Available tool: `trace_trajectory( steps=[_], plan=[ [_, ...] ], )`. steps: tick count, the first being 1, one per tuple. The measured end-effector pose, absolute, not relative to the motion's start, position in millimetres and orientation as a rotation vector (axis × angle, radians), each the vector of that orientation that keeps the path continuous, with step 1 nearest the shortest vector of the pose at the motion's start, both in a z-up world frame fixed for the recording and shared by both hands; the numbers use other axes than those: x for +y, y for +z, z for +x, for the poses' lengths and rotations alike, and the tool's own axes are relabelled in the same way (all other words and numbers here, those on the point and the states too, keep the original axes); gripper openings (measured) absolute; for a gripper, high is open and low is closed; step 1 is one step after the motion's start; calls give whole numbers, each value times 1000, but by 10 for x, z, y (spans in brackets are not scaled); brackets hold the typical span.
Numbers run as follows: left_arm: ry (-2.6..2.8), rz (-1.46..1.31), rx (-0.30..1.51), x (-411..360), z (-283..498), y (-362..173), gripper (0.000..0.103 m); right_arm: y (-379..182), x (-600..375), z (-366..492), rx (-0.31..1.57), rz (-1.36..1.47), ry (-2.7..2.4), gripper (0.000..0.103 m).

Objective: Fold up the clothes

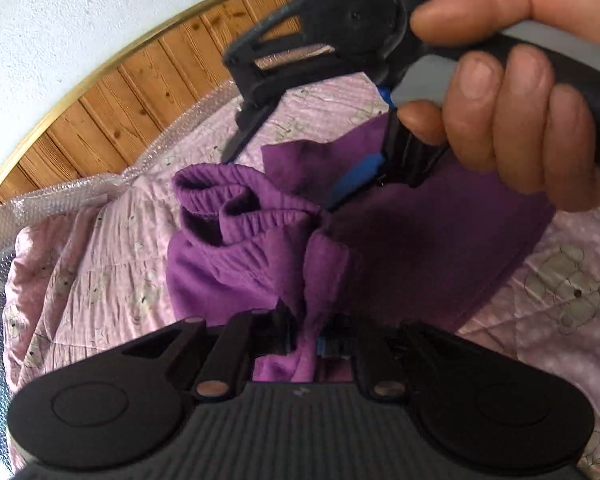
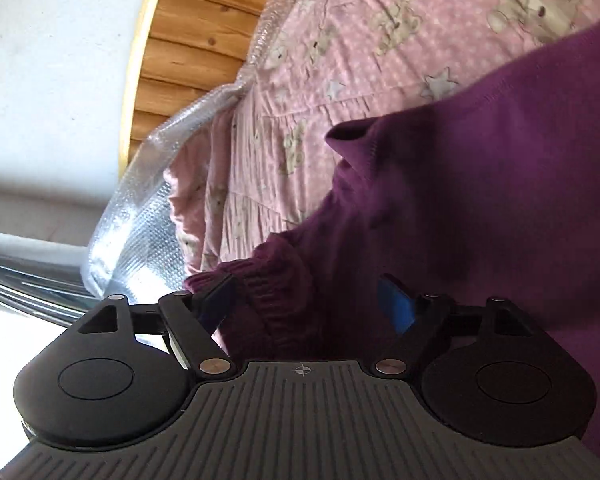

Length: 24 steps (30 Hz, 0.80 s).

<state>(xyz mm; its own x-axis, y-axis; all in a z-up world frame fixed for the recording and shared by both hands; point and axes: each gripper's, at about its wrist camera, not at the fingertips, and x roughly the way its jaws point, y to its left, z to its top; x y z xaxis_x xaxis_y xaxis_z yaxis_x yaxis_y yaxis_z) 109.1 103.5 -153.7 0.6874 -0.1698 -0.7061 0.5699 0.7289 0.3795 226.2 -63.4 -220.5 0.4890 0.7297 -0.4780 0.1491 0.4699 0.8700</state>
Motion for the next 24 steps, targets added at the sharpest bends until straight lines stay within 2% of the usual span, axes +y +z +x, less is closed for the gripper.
trace_trajectory(
  steps=[2, 5, 7, 9, 10, 13, 15, 19, 22, 24],
  plan=[
    [-457, 600, 715, 1049, 1107, -1547, 22, -2227, -604, 2200, 994, 1073, 477, 90],
    [-473, 555, 730, 1089, 1111, -1501, 24, -2143, -553, 2129, 941, 1067, 501, 94],
    [-476, 514, 750, 1136, 1117, -1464, 25, -2105, -438, 2143, 961, 947, 495, 95],
    [-482, 419, 787, 1223, 1114, -1425, 27, -2119, -204, 2247, 1038, 691, 453, 79],
    [-483, 354, 816, 1319, 1125, -1409, 29, -2125, -87, 2299, 1072, 562, 431, 35],
    [-456, 165, 887, 1623, 1173, -1368, 35, -2176, 96, 2399, 1080, 304, 387, 28],
    [-400, 32, 919, 1863, 1226, -1349, 40, -2132, 147, 2421, 1027, 257, 376, 28],
    [-319, -197, 954, 2290, 1366, -1353, 41, -2076, 125, 2340, 1005, 236, 338, 30],
    [-268, -307, 968, 2526, 1480, -1352, 41, -1945, 93, 2231, 953, 206, 281, 56],
    [-270, -313, 979, 2517, 1547, -1369, 42, -1503, 108, 2098, 787, 149, 235, 62]
  ],
)
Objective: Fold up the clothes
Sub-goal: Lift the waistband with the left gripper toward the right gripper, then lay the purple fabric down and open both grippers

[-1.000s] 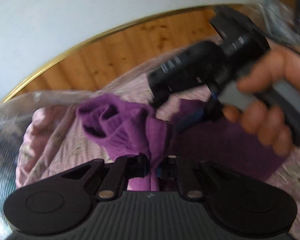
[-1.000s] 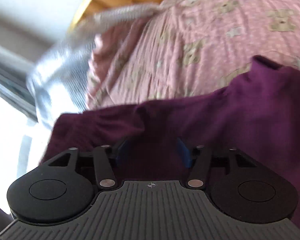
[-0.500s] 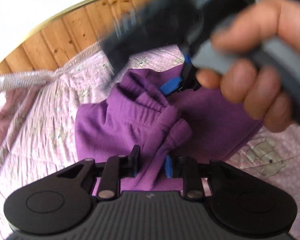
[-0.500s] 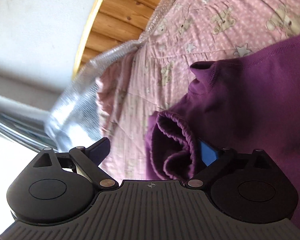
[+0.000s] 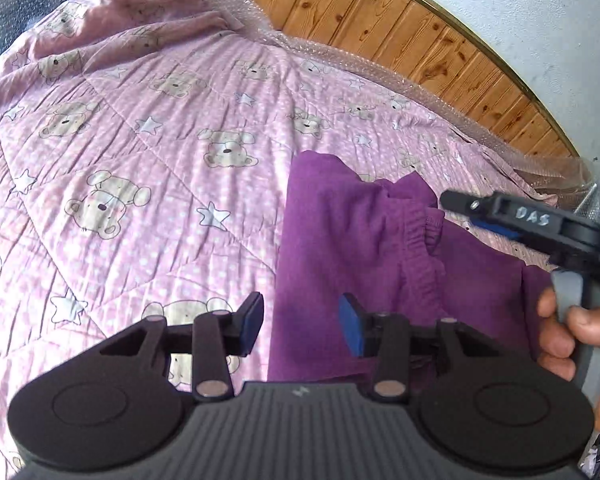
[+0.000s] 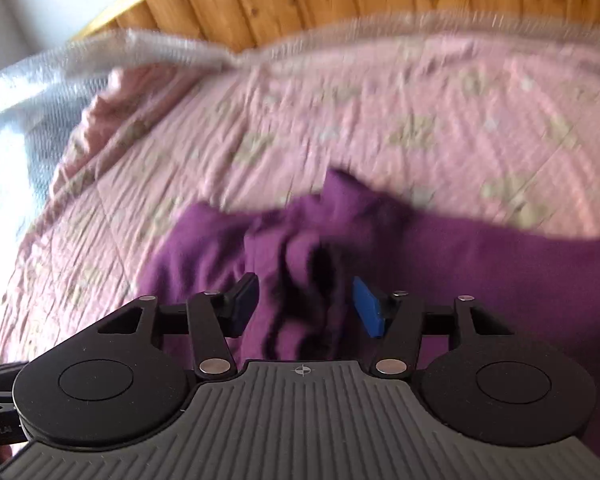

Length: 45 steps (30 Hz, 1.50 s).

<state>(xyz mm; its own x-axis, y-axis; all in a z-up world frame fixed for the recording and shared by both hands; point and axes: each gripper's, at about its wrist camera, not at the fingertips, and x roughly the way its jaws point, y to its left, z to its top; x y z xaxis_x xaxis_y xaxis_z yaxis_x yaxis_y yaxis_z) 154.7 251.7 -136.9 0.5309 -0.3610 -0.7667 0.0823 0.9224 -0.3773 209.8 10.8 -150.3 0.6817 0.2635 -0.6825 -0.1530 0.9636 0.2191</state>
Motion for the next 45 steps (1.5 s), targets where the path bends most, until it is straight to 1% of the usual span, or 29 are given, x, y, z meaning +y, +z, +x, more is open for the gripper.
trace_trajectory(
  steps=[1, 3, 4, 5, 7, 9, 10, 11, 13, 15, 16, 18, 19, 20, 22, 23, 24, 25, 26, 27, 28, 32, 36, 38, 39, 40, 41, 43, 45],
  plan=[
    [-265, -306, 1001, 2479, 1555, -1428, 42, -1355, 159, 2085, 740, 117, 249, 63],
    [-256, -293, 1044, 2403, 1571, -1545, 42, -1242, 327, 2164, 736, 48, 336, 45],
    [-251, -287, 1066, 2365, 1579, -1604, 42, -1330, 417, 2257, 787, -6, 357, 22],
    [-247, -284, 1084, 2335, 1586, -1657, 42, -1473, 507, 2365, 850, -72, 353, 8],
    [-253, -331, 1070, 2397, 1583, -1679, 45, -1691, 535, 2500, 908, -168, 318, 4],
    [-253, -387, 1086, 2496, 1628, -1661, 44, -1678, 461, 2478, 878, -162, 335, 4],
    [-256, -411, 1078, 2549, 1632, -1636, 44, -1621, 432, 2457, 870, -143, 341, 8],
    [-256, -421, 1076, 2586, 1649, -1631, 46, -1471, 381, 2324, 841, -110, 355, 20],
    [-257, -440, 1074, 2655, 1686, -1627, 49, -1297, 317, 1984, 794, -81, 393, 26],
    [-284, -475, 1101, 2670, 1731, -1695, 50, -1365, 329, 1707, 833, -92, 418, 26],
    [-306, -488, 1116, 2653, 1742, -1728, 51, -1481, 339, 1581, 840, -126, 423, 23],
    [-327, -468, 1116, 2592, 1731, -1716, 52, -1757, 372, 1406, 821, -220, 428, 32],
    [-337, -459, 1115, 2563, 1726, -1709, 52, -1746, 381, 1435, 828, -222, 433, 33],
    [-344, -455, 1113, 2540, 1719, -1695, 49, -1646, 349, 1516, 860, -164, 434, 35],
    [-338, -441, 1116, 2497, 1699, -1695, 45, -1415, 236, 1614, 816, -72, 414, 31],
    [-324, -426, 1121, 2468, 1697, -1706, 33, -1304, 180, 1651, 779, -38, 400, 32],
    [-310, -413, 1125, 2443, 1694, -1716, 26, -1266, 165, 1709, 765, -41, 386, 34],
    [-296, -416, 1127, 2444, 1685, -1713, 17, -1364, 175, 1784, 797, -57, 380, 34],
    [-283, -426, 1119, 2445, 1671, -1688, 12, -1521, 181, 1861, 849, -64, 380, 31],
    [-268, -428, 1102, 2426, 1655, -1625, 12, -1678, 187, 1939, 900, -70, 380, 31],
    [-256, -426, 1083, 2402, 1636, -1554, 11, -1771, 165, 1968, 898, -52, 390, 35],
    [-310, -253, 928, 1937, 1509, -983, 10, -1785, -29, 2075, 949, 105, 425, 35],
    [-498, 22, 762, 872, 1356, -532, 11, -1785, -654, 2062, 965, 503, 437, 35],
    [-595, 129, 748, 293, 1292, -540, 14, -1822, -1071, 1929, 933, 692, 381, 35],
    [-630, 183, 757, 55, 1269, -627, 18, -1846, -1292, 1846, 910, 783, 345, 32],
    [-669, 218, 797, -128, 1266, -750, 23, -1905, -1492, 1766, 902, 856, 307, 36],
    [-695, 229, 844, -242, 1262, -871, 23, -1989, -1676, 1689, 904, 916, 269, 37],
    [-721, 201, 896, -269, 1234, -1015, 23, -2126, -2005, 1589, 919, 988, 188, 37],
    [-772, 98, 928, -115, 1279, -1041, 27, -2137, -2164, 1501, 905, 1023, 175, 37]
  ],
)
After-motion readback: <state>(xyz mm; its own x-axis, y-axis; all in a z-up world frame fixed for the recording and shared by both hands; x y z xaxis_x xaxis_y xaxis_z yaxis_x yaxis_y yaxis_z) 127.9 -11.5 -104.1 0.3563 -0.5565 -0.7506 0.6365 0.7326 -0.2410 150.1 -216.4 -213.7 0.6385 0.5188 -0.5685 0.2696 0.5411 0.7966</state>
